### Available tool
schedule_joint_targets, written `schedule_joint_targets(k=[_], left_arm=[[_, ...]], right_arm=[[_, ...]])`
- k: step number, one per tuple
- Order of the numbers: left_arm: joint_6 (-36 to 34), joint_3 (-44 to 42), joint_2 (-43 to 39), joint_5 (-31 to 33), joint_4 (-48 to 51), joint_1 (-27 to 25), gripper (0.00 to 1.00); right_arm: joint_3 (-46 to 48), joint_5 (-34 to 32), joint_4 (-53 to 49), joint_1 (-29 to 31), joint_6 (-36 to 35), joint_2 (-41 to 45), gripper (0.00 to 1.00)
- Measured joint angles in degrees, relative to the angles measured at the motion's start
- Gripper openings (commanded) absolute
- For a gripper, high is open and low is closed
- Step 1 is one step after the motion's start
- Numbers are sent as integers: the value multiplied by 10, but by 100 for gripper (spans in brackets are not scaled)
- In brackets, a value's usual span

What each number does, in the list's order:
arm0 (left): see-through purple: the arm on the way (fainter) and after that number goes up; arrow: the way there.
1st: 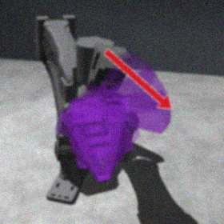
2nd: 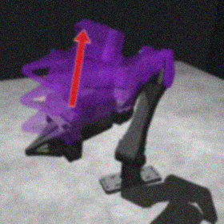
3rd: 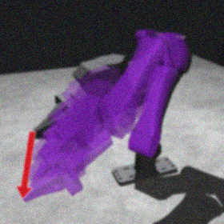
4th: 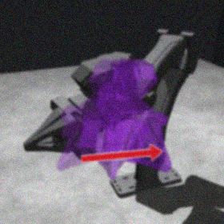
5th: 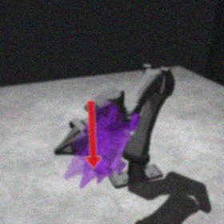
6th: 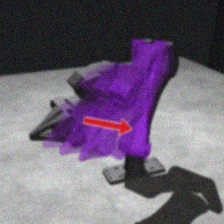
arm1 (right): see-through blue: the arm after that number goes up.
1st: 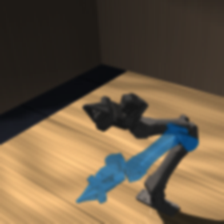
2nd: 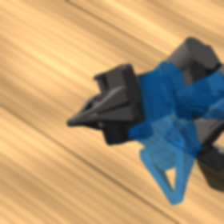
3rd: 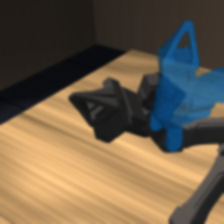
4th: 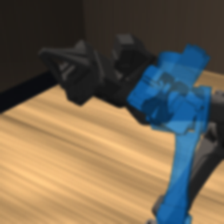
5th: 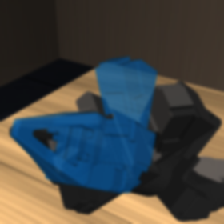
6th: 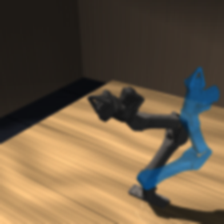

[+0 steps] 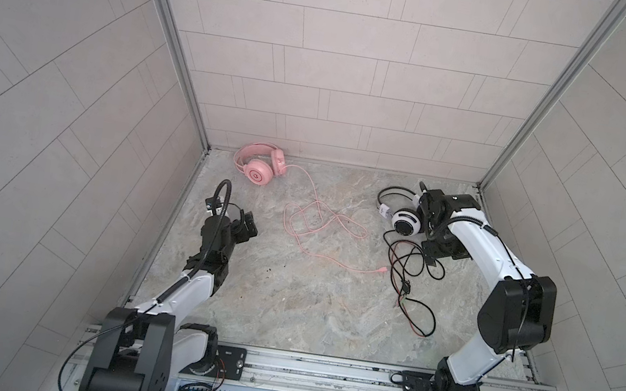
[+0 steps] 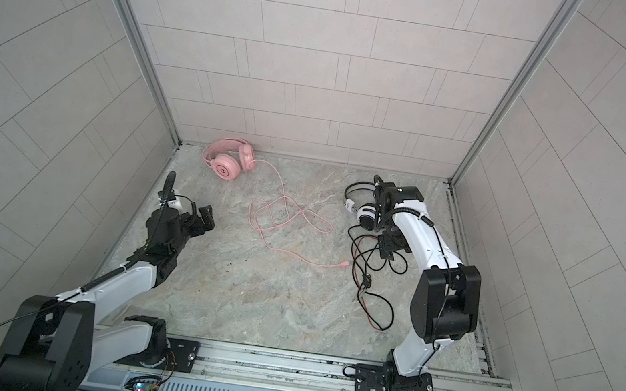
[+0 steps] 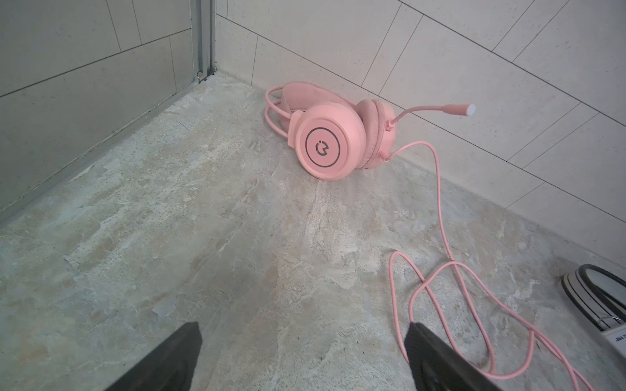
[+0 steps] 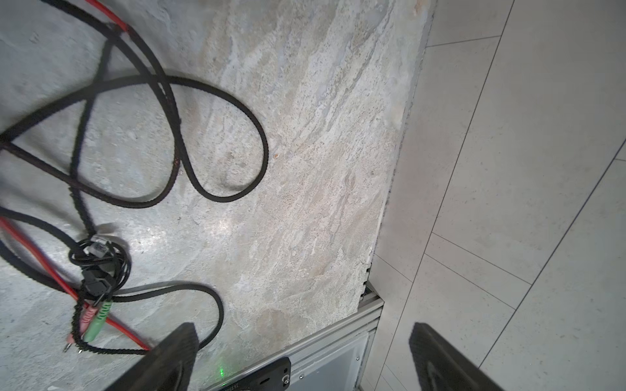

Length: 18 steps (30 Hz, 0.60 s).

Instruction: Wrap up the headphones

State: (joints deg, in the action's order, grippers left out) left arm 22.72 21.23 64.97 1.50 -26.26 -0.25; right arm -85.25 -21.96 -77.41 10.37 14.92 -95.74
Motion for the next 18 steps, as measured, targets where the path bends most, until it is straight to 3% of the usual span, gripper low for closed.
schedule_joint_targets(k=[9, 18], left_arm=[[9, 0, 9, 0, 0, 1, 100], [31, 37, 42, 20, 43, 13, 100]], right_arm=[[12, 72, 110, 73, 8, 64, 100], [69, 220, 297, 115, 13, 80, 97]])
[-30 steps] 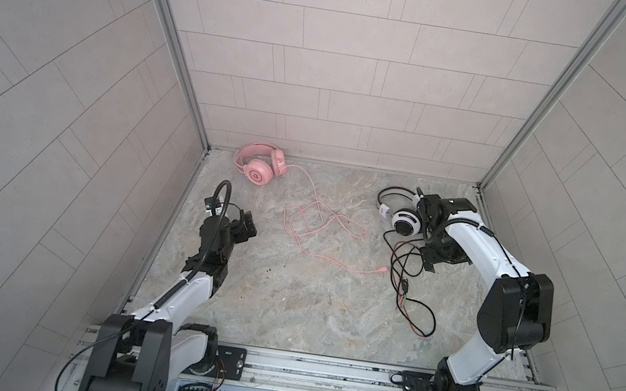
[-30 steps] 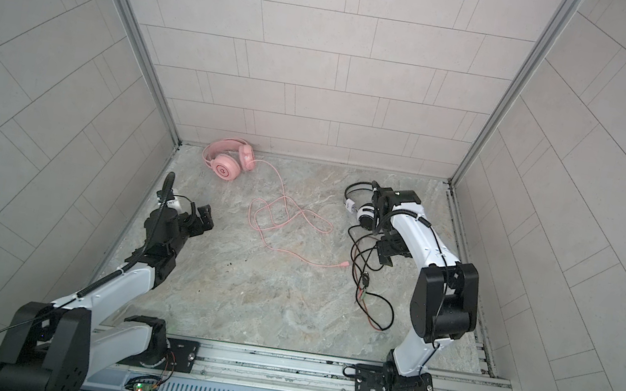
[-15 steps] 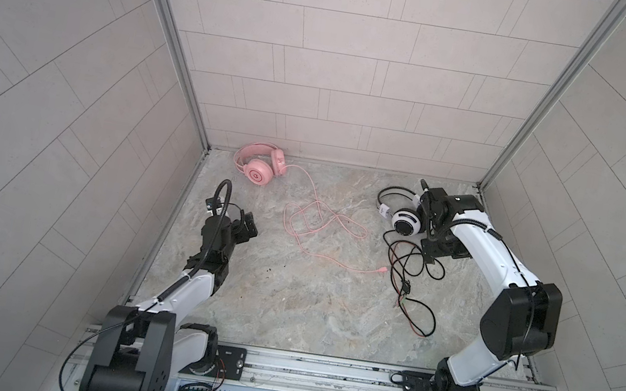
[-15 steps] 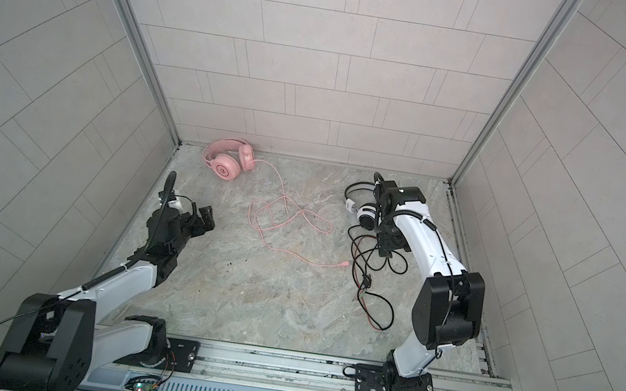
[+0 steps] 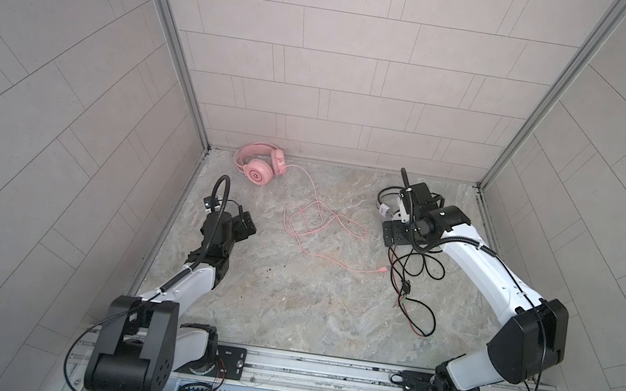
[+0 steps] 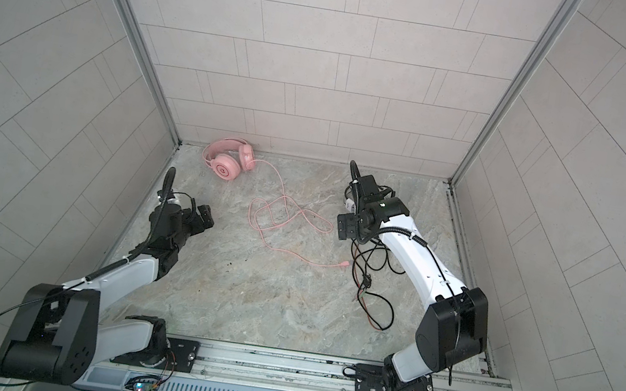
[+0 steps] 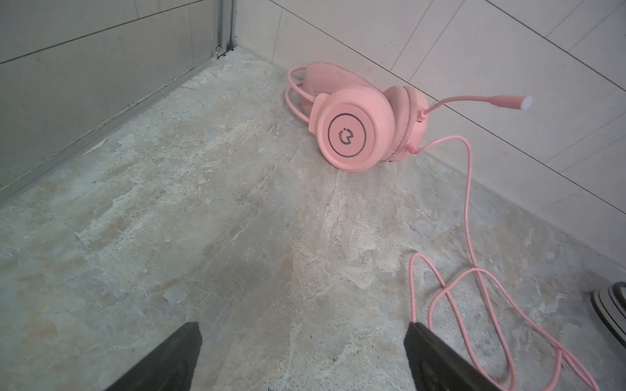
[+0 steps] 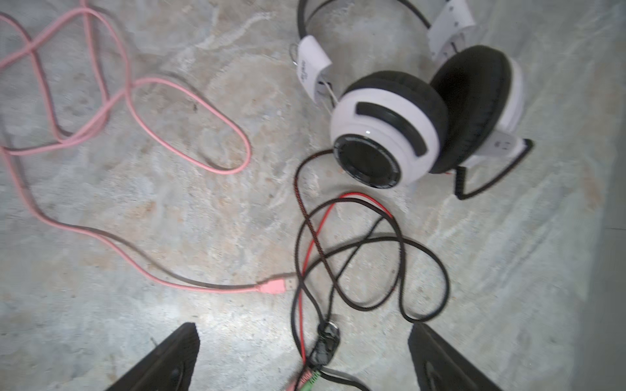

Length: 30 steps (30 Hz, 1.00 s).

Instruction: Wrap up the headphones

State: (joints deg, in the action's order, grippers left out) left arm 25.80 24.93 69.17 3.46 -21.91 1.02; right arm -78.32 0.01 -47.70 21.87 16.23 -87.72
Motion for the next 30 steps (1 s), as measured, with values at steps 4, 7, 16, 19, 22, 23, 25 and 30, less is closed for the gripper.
schedule_joint_targets(k=[4, 7, 16, 19, 22, 23, 25, 30], left_arm=[[11, 19, 14, 1, 27, 9, 100], [31, 26, 15, -9, 48, 12, 100], [92, 298, 167, -40, 197, 35, 99], [101, 438, 260, -92, 238, 57, 95], [124, 562, 353, -159, 279, 86, 93], [134, 597, 381, -174, 292, 94, 93], [153, 665, 438, -205, 327, 106, 93], [179, 817, 561, -233, 417, 117, 93]], right_arm=[[21, 47, 62, 2, 3, 3, 98], [30, 56, 93, 3, -4, 3, 98], [28, 100, 120, 2, -44, 3, 99], [23, 125, 120, 1, -55, 3, 99], [21, 143, 123, 1, -66, 5, 99], [21, 148, 123, 0, -70, 7, 99], [21, 152, 123, -1, -77, 14, 99], [21, 156, 117, -2, -99, 39, 99]])
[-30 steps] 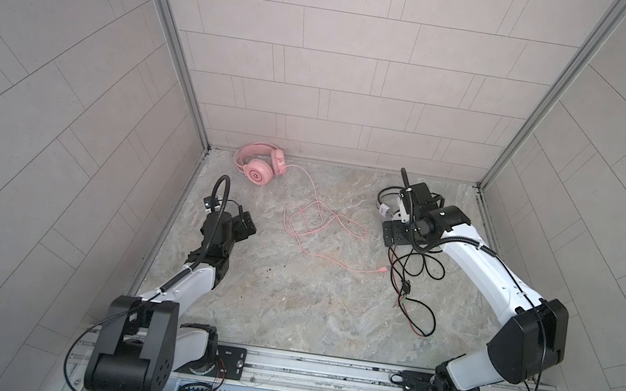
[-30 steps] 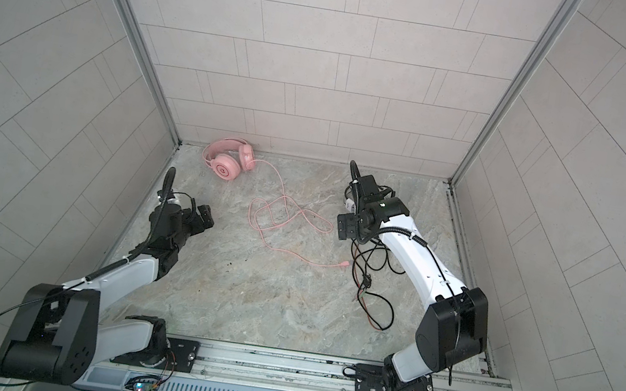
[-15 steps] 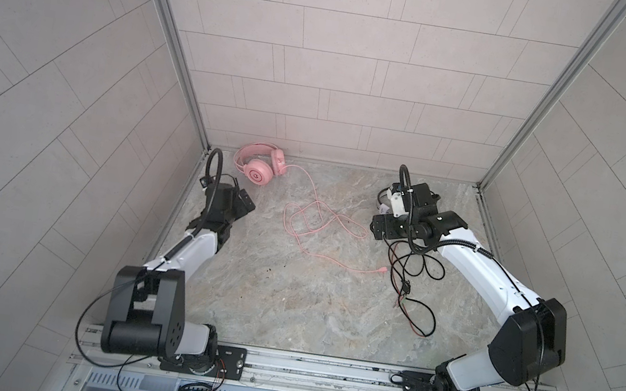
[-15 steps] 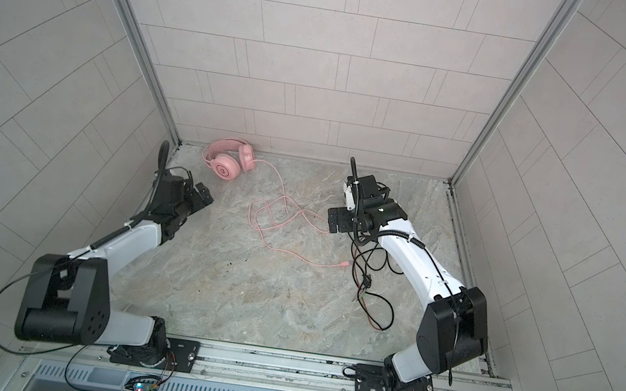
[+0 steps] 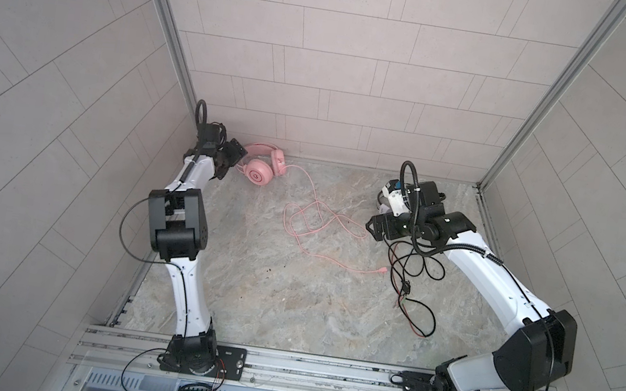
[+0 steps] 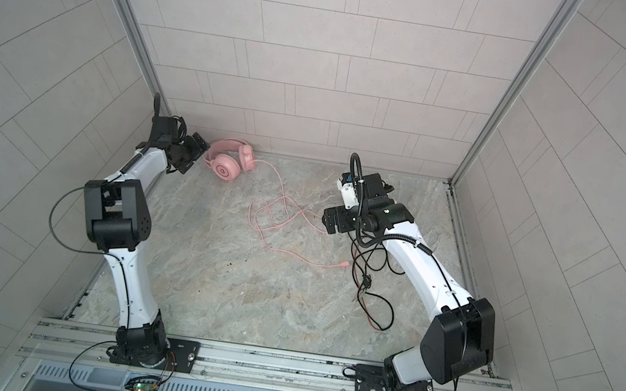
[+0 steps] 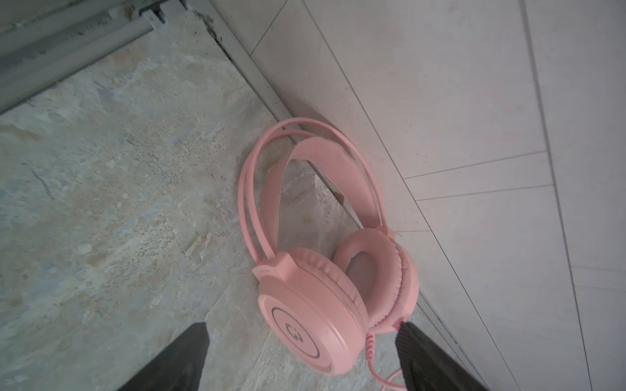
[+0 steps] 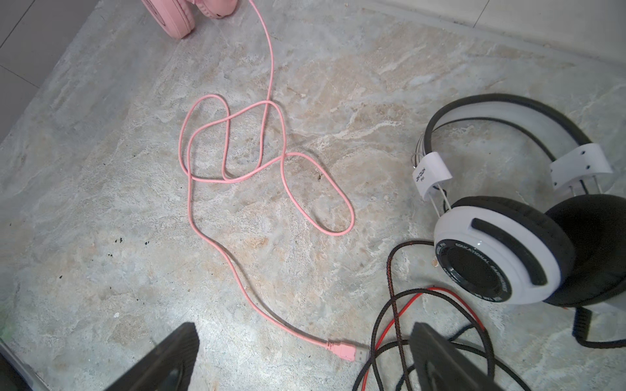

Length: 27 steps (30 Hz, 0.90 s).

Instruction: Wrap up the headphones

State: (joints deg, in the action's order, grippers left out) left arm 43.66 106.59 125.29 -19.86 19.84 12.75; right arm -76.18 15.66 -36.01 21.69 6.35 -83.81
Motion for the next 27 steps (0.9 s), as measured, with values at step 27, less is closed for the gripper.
schedule_joint_targets(k=[27], left_arm=[[50, 327, 270, 47, 136, -30, 83]], right_arm=[[1, -31, 18, 0, 12, 57, 99]])
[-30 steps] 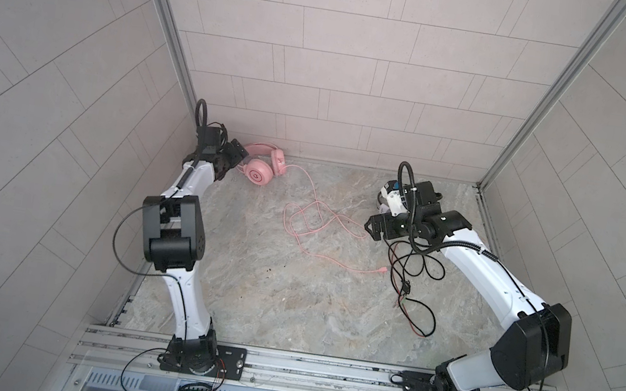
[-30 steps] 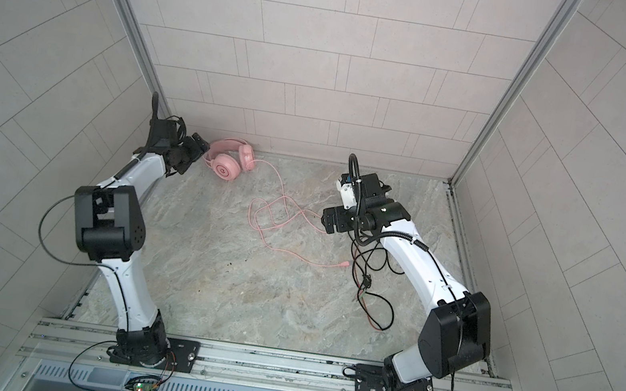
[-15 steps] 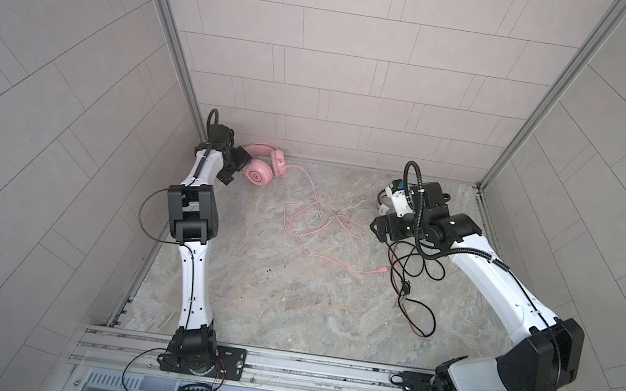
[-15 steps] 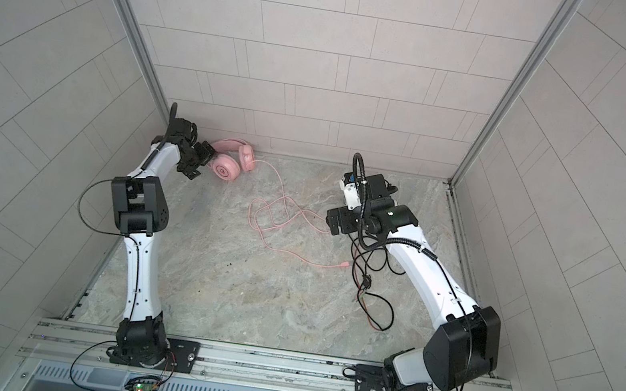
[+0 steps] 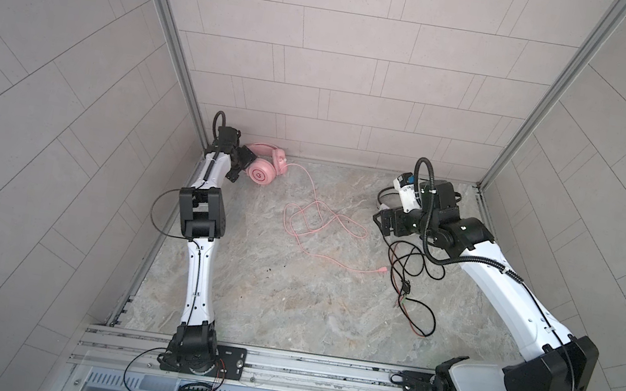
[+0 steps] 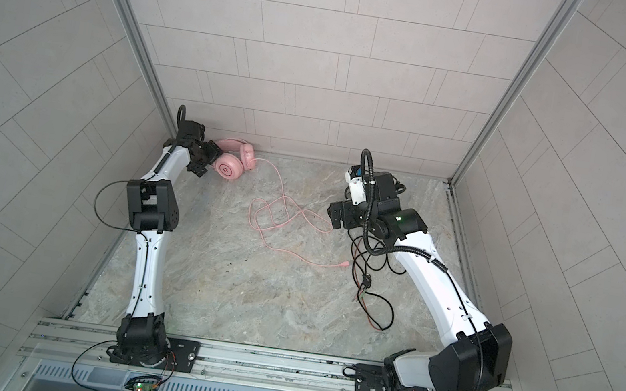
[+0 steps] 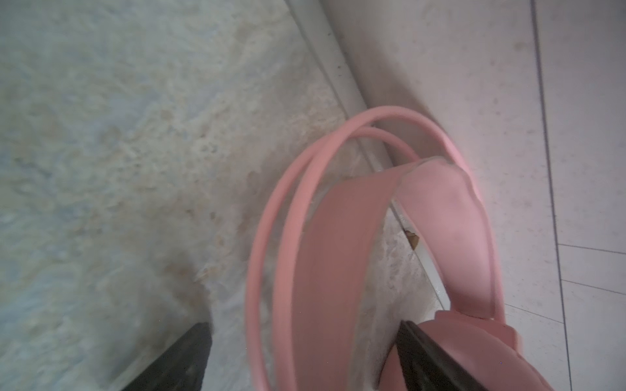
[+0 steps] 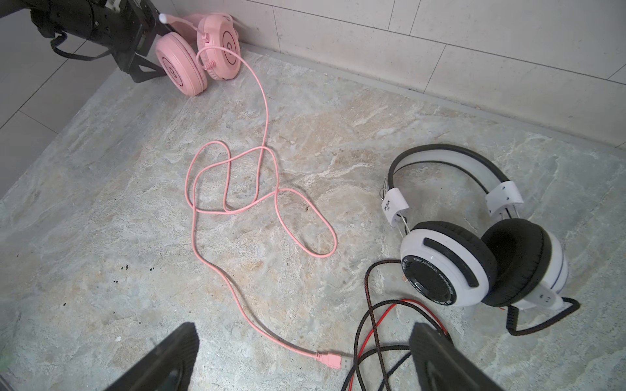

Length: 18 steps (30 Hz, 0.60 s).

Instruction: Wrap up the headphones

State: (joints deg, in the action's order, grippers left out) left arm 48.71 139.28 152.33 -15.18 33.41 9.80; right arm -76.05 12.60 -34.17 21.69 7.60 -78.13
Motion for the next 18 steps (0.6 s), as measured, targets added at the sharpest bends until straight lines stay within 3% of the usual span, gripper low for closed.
schedule_joint_targets(k=[7, 9, 13, 18], left_arm=[[10, -31, 2, -18, -48, -2, 40], [11, -68, -10, -33, -81, 2, 35], [15, -179, -64, -57, -137, 12, 24], [32, -377, -165, -79, -238, 24, 7]], right_arm=[[0, 0, 1, 0, 4, 0, 99], [0, 0, 1, 0, 4, -1, 99], [0, 3, 1, 0, 13, -7, 99], [0, 16, 2, 1, 32, -10, 98]])
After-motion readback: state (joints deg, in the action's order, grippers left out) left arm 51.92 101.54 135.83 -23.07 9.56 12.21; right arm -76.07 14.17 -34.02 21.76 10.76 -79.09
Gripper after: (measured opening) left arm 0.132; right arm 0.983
